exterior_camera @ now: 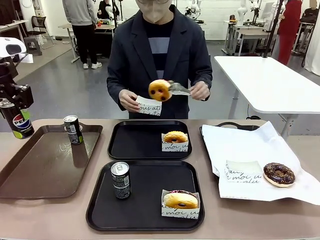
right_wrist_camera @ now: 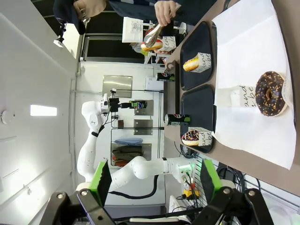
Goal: Set up donuts and drinks on trays.
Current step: Pick up one Pepsi coke from the Handle tray and place it on the Flat Tray without a Pepsi coke.
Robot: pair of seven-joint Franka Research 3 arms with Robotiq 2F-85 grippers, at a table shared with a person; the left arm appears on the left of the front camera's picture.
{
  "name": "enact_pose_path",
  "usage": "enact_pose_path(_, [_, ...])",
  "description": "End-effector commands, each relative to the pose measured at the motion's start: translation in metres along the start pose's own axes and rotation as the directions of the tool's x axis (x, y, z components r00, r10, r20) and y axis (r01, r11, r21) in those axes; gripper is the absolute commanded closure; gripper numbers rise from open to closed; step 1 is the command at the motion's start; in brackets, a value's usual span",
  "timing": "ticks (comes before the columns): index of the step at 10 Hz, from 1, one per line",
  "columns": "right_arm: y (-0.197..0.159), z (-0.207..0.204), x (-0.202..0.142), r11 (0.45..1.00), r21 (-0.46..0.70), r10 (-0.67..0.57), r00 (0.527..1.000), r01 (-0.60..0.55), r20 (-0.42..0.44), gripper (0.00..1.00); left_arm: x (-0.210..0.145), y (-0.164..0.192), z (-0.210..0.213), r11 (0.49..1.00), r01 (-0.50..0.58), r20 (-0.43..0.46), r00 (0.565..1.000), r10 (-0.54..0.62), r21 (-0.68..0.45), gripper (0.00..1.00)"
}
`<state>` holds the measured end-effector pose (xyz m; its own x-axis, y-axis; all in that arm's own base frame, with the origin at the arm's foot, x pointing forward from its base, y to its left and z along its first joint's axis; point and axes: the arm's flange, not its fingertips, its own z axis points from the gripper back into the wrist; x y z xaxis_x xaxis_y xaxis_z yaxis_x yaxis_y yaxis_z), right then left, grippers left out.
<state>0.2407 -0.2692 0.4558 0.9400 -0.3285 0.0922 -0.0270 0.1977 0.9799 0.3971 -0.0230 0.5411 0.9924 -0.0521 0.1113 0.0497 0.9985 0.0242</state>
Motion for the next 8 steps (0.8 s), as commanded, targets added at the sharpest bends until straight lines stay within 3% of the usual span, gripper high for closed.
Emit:
enact_pose_path(1, [0.000,0.001,0.000,1.000,0.014,0.005,1.000,-0.005,-0.001,0.00,0.004,-0.001,-0.002,1.000,0.014,0.005,1.000,-0.014,0.009,1.00])
enact_pose_path(3, [0.000,0.001,0.000,1.000,0.014,0.005,1.000,-0.005,-0.001,0.00,0.004,-0.001,-0.002,1.000,0.014,0.005,1.000,-0.014,0.009,1.00])
enact_pose_path(4, [0.000,0.001,0.000,1.000,0.014,0.005,1.000,-0.005,-0.001,0.00,0.002,0.000,-0.005,1.000,0.002,-0.010,1.000,-0.002,0.000,0.42])
enact_pose_path(5, [0.000,0.001,0.000,1.000,0.014,0.005,1.000,-0.005,-0.001,0.00,0.006,-0.023,-0.002,0.992,0.037,0.024,0.999,-0.034,-0.119,0.42])
enact_pose_path(8, [0.000,0.001,0.000,1.000,0.014,0.005,1.000,-0.005,-0.001,0.00,0.028,-0.107,-0.013,0.969,0.205,0.017,0.979,-0.204,-0.140,0.42])
